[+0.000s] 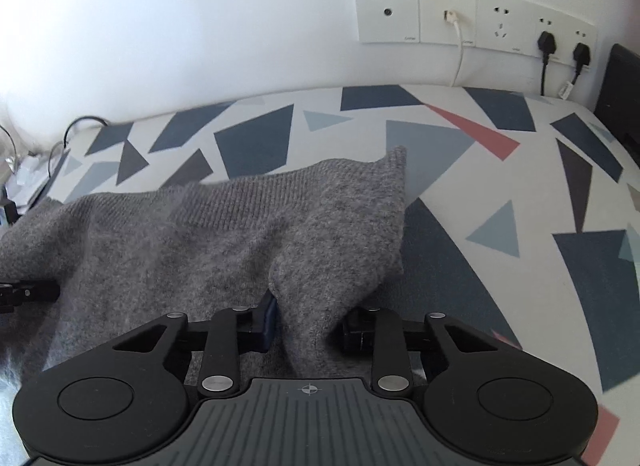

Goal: Fold clothes
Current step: 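Close both grippers on the folded edge of the sweater, then lift the folded sweater up off the board with both grippers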

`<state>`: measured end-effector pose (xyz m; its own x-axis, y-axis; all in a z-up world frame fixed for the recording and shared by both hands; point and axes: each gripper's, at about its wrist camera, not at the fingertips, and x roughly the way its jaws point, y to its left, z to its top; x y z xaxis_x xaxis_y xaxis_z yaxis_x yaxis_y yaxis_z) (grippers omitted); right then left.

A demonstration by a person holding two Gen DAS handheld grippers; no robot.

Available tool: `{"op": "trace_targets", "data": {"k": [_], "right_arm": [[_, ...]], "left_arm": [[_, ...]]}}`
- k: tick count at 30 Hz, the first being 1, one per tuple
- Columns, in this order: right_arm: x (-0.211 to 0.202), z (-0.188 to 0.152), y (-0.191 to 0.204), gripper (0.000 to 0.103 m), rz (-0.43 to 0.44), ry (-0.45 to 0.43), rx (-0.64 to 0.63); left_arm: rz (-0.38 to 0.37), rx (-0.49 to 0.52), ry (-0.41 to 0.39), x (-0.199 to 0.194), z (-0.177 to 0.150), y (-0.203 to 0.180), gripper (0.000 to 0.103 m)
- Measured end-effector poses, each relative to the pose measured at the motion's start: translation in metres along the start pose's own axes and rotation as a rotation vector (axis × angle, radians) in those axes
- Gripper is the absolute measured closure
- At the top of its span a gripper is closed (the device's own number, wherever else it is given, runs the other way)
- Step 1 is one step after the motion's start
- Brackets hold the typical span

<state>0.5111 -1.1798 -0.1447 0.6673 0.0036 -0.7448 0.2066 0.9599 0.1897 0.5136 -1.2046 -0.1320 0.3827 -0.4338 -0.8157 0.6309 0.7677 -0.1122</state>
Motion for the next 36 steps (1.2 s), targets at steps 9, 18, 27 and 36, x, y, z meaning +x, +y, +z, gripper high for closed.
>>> {"op": "trace_targets", "data": {"k": [9,18,27,36], "right_arm": [[-0.057,-0.014,0.010,0.080,-0.017,-0.093,0.031],[-0.081,-0.027,0.012,0.080,-0.084,-0.064,-0.001],[-0.059,-0.026,-0.041,0.080,0.034,-0.022,-0.024],[-0.043,-0.002,-0.104,0.080,0.194,0.012,-0.128]], "left_arm": [[-0.061,0.045,-0.078,-0.043,-0.021,0.007,0.081],[-0.095,0.008,0.000,-0.042,-0.042,0.001,0.081],[0.080,-0.054,0.034,-0.042,-0.052,-0.051,0.081],[0.244,-0.179,0.079,-0.044,-0.046,-0.119,0.081]]}}
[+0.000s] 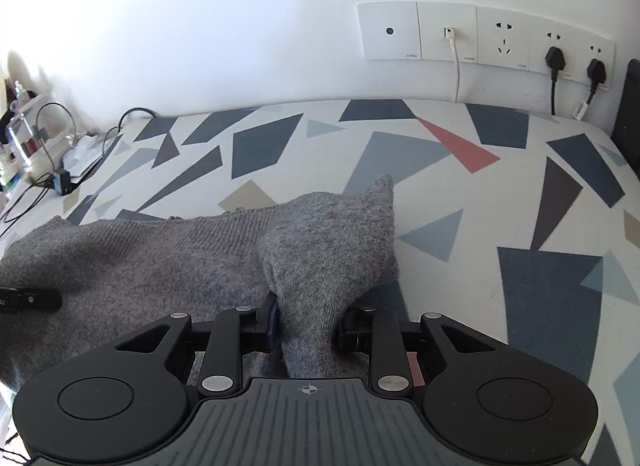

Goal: Fold clothes
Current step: 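Lift the folded sweater up off the board with both grippers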

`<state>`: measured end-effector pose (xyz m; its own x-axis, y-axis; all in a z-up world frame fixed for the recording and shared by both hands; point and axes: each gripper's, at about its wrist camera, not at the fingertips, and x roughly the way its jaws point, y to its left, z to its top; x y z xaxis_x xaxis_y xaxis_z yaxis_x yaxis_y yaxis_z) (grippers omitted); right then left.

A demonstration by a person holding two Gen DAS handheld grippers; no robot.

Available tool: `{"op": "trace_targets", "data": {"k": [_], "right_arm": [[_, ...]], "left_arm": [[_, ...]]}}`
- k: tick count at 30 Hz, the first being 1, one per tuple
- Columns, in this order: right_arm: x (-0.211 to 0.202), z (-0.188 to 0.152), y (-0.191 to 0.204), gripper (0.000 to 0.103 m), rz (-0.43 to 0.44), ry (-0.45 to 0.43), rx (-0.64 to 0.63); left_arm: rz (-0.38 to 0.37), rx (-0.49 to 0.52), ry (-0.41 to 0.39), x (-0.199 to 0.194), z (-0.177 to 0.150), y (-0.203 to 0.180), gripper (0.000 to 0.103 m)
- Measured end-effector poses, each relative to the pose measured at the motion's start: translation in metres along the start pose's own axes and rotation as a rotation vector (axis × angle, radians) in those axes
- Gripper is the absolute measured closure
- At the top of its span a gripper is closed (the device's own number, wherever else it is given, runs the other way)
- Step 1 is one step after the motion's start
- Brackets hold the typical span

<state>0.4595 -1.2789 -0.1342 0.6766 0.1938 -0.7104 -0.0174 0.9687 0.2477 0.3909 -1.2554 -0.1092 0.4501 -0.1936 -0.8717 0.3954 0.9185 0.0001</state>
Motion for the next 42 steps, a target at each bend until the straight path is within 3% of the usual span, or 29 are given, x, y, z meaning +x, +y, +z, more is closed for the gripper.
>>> {"op": "trace_targets", "data": {"k": [10,25,33,42], "right_arm": [[0.012,0.005,-0.027,0.080,0.127,0.028,-0.020],[0.014,0.006,-0.030,0.080,0.164,0.039,-0.034],[0.010,0.008,-0.020,0.080,0.175,0.031,-0.033],[0.000,0.012,0.029,0.080,0.222,0.023,-0.130]], "left_arm": [[0.100,-0.081,-0.006,-0.015,-0.003,-0.025,0.081],[0.078,-0.174,-0.040,-0.032,0.002,-0.023,0.081],[0.060,-0.194,-0.100,-0.055,-0.002,-0.013,0.081],[0.060,-0.261,-0.156,-0.084,-0.031,0.026,0.081]]}}
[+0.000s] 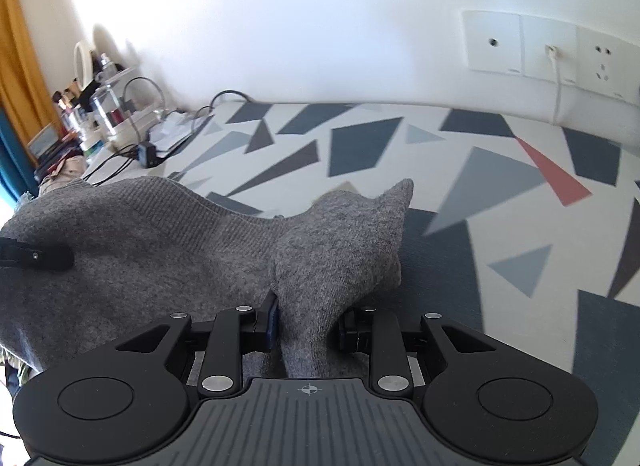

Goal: Fold clothes
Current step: 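Lift the folded sweater up off the board with both grippers, then carry the held grey sweater with both grippers toward the tan chair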

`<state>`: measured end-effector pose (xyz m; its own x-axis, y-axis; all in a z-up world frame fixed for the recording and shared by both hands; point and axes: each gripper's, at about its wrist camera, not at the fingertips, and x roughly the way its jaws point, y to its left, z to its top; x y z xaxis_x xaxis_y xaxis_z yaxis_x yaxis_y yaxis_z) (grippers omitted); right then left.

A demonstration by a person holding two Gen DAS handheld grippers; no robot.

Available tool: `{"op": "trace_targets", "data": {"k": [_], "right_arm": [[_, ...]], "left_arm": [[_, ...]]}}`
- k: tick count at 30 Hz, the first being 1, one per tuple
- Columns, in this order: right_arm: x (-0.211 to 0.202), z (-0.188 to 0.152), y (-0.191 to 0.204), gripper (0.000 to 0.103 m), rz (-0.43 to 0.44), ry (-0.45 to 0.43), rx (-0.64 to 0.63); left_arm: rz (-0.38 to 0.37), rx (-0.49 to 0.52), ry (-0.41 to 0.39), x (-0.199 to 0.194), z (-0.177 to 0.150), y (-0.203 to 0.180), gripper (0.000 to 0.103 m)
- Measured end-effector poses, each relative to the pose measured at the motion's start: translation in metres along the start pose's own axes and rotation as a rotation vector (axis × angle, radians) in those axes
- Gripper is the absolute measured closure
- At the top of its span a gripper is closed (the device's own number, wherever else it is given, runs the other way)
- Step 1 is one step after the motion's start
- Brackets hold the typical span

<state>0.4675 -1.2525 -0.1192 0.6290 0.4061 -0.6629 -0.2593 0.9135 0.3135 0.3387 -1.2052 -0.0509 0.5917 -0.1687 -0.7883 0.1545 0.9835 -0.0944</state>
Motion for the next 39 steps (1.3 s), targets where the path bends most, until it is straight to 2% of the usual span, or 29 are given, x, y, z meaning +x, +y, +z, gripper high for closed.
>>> {"op": "trace_targets", "data": {"k": [8,17,23,29,34,39], "right_arm": [[0.001,0.010,0.078,0.080,0.054,-0.007,-0.133],[0.006,0.009,0.222,0.080,0.177,-0.018,-0.340],[0.014,-0.024,0.343,0.080,0.303,0.016,-0.477],[0.020,-0.070,0.462,0.080,0.437,0.081,-0.590],[0.026,-0.096,0.529,0.080,0.502,0.121,-0.684],[0.047,-0.113,0.585,0.080,0.546,0.150,-0.791]], "left_arm": [[0.025,-0.129,-0.102,-0.052,-0.028,0.088,0.081],[0.157,-0.339,-0.186,-0.141,-0.101,0.244,0.081],[0.287,-0.470,-0.205,-0.199,-0.160,0.343,0.081],[0.426,-0.577,-0.200,-0.247,-0.214,0.421,0.081],[0.492,-0.654,-0.175,-0.269,-0.240,0.473,0.081],[0.539,-0.748,-0.125,-0.272,-0.255,0.530,0.081]]}}
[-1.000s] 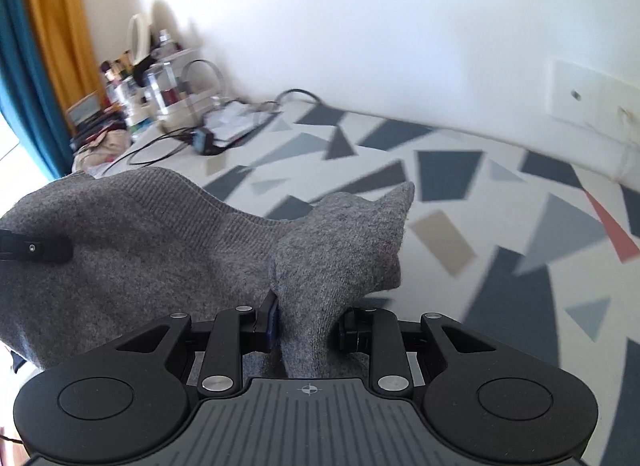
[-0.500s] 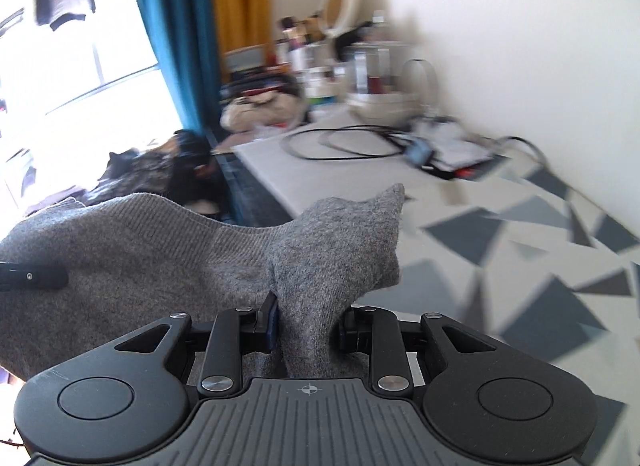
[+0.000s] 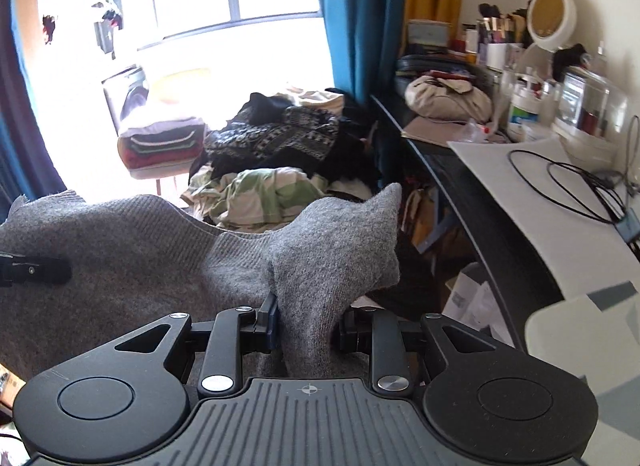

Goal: Fold clothes
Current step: 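Carry the held grey sweater with both grippers toward the tan chair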

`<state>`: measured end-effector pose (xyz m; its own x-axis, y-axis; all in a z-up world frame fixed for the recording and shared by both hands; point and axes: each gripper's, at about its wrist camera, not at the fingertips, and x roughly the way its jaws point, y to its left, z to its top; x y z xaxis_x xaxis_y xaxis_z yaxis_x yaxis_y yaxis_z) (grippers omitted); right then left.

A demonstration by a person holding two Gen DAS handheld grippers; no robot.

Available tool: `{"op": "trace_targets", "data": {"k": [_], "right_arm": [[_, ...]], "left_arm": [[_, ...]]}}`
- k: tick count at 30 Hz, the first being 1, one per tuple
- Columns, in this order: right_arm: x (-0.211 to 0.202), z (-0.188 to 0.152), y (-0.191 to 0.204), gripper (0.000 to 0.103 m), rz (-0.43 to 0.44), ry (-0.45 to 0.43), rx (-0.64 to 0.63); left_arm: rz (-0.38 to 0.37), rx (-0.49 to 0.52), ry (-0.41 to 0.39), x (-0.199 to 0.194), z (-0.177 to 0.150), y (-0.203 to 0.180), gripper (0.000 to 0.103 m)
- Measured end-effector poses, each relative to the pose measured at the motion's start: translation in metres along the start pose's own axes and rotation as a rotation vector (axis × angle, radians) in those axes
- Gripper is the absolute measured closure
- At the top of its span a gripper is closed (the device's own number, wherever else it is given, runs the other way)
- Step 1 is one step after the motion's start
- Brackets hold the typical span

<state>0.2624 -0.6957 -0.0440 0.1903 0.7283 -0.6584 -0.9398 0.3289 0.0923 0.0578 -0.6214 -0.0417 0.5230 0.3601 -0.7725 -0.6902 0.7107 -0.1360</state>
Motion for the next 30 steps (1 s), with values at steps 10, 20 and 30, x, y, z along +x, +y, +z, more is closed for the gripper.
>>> {"op": "trace_targets", "data": {"k": [10,20,30], "right_arm": [[0.108,0.059,0.016,0.080,0.057,0.039,-0.004],[0.217,0.138,0.043,0.080,0.091,0.048,0.013],[0.306,0.181,0.121,0.080,0.036,0.082,-0.001]], "left_arm": [[0.054,-0.003,0.018,0.059,0.079,0.070,0.081],[0.076,-0.012,0.024,0.112,0.156,0.148,0.081],[-0.010,-0.043,0.031,0.162,0.204,0.286,0.081]]}}
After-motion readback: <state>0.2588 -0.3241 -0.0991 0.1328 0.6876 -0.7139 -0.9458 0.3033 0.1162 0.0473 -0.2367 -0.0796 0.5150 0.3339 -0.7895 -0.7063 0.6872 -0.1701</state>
